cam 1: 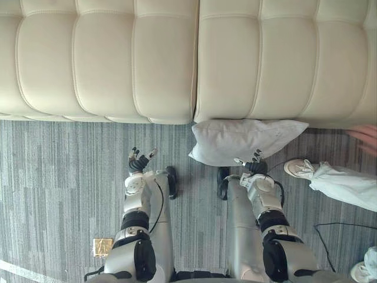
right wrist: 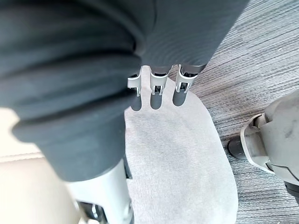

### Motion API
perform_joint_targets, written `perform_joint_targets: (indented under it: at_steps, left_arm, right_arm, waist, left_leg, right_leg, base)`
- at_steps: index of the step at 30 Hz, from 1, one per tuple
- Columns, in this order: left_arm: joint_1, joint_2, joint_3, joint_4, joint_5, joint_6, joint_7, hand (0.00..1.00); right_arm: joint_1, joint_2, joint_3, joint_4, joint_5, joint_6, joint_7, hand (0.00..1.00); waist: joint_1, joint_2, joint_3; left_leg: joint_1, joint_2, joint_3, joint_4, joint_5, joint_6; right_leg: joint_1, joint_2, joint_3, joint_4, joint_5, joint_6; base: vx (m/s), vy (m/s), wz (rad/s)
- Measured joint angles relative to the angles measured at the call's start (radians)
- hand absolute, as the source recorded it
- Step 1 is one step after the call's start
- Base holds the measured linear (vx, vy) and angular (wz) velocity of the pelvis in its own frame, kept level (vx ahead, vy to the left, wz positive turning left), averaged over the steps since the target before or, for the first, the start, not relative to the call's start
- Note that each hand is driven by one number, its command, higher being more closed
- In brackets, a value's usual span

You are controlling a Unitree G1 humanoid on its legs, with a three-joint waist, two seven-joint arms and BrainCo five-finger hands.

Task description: Pick up cushions and gather them together orderly.

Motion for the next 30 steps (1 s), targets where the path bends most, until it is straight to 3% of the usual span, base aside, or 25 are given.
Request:
perform_joint_targets:
  at_steps: [5, 10, 14, 21, 24, 28, 30]
  left_arm:
    - [0.077, -0.004, -0.081, -0.013, 0.000, 0.014, -0.003, 0.00]
    - [0.209, -0.018, -0.128, -0.080, -0.002, 0.023, -0.019, 0.00]
    - [0.279, -0.015, -0.122, -0.060, -0.003, 0.023, -0.026, 0.00]
    - [0.394, -0.009, -0.055, 0.104, 0.000, 0.020, -0.028, 0.00]
    - [0.423, -0.013, -0.026, 0.161, 0.002, 0.019, -0.027, 0.00]
    - [0.440, -0.014, -0.026, 0.250, 0.021, 0.021, -0.027, 0.00]
    - [0.447, -0.016, -0.019, 0.261, 0.021, 0.021, -0.027, 0.00]
  right_arm:
    - [0.098, 0.024, 0.029, -0.019, 0.008, -0.006, 0.003, 0.00]
    - [0.224, 0.039, 0.028, -0.018, 0.020, -0.005, 0.023, 0.00]
    - [0.320, 0.039, 0.027, -0.014, 0.020, -0.005, 0.033, 0.00]
    - [0.455, 0.055, 0.026, 0.074, 0.019, 0.006, 0.070, 0.00]
    - [0.480, 0.059, 0.025, 0.115, 0.018, 0.008, 0.077, 0.00]
    - [0.500, 0.066, 0.026, 0.162, 0.017, 0.016, 0.093, 0.00]
    - [0.490, 0.070, 0.027, 0.183, 0.016, 0.019, 0.103, 0.00]
  waist:
    - [0.000, -0.002, -0.001]
    - [0.001, -0.005, -0.018]
    - [-0.002, -0.010, -0.084]
    - [-0.005, -0.021, -0.288]
    - [-0.005, -0.020, -0.349]
    - [-0.005, -0.019, -0.391]
    - [0.003, -0.018, -0.396]
  left_leg:
    - [0.106, 0.005, 0.016, -0.088, 0.019, -0.005]
    - [0.302, 0.005, 0.058, -0.270, 0.066, -0.016]
    - [0.425, 0.005, 0.083, -0.393, 0.099, -0.025]
    - [0.659, 0.005, 0.144, -0.603, 0.133, -0.043]
    - [0.719, 0.005, 0.169, -0.650, 0.135, -0.046]
    - [0.796, 0.001, 0.206, -0.704, 0.138, -0.050]
    - [0.817, 0.028, 0.267, -0.714, 0.142, -0.045]
  right_leg:
    - [0.102, 0.003, -0.001, -0.092, 0.026, -0.007]
    - [0.282, 0.009, 0.012, -0.280, 0.090, -0.012]
    - [0.402, 0.015, 0.018, -0.418, 0.136, -0.016]
    - [0.633, 0.029, 0.054, -0.685, 0.216, -0.020]
    - [0.688, 0.031, 0.071, -0.753, 0.239, -0.020]
    - [0.760, 0.035, 0.097, -0.838, 0.272, -0.018]
    - [0.753, 0.029, 0.042, -0.851, 0.290, -0.028]
  base:
    - [0.01, -0.056, -0.05]
    - [0.06, -0.047, -0.14]
    - [0.11, -0.015, -0.12]
    - [0.14, 0.018, -0.21]
    - [0.12, 0.024, -0.21]
    - [0.11, 0.026, -0.25]
    - [0.03, -0.026, -0.71]
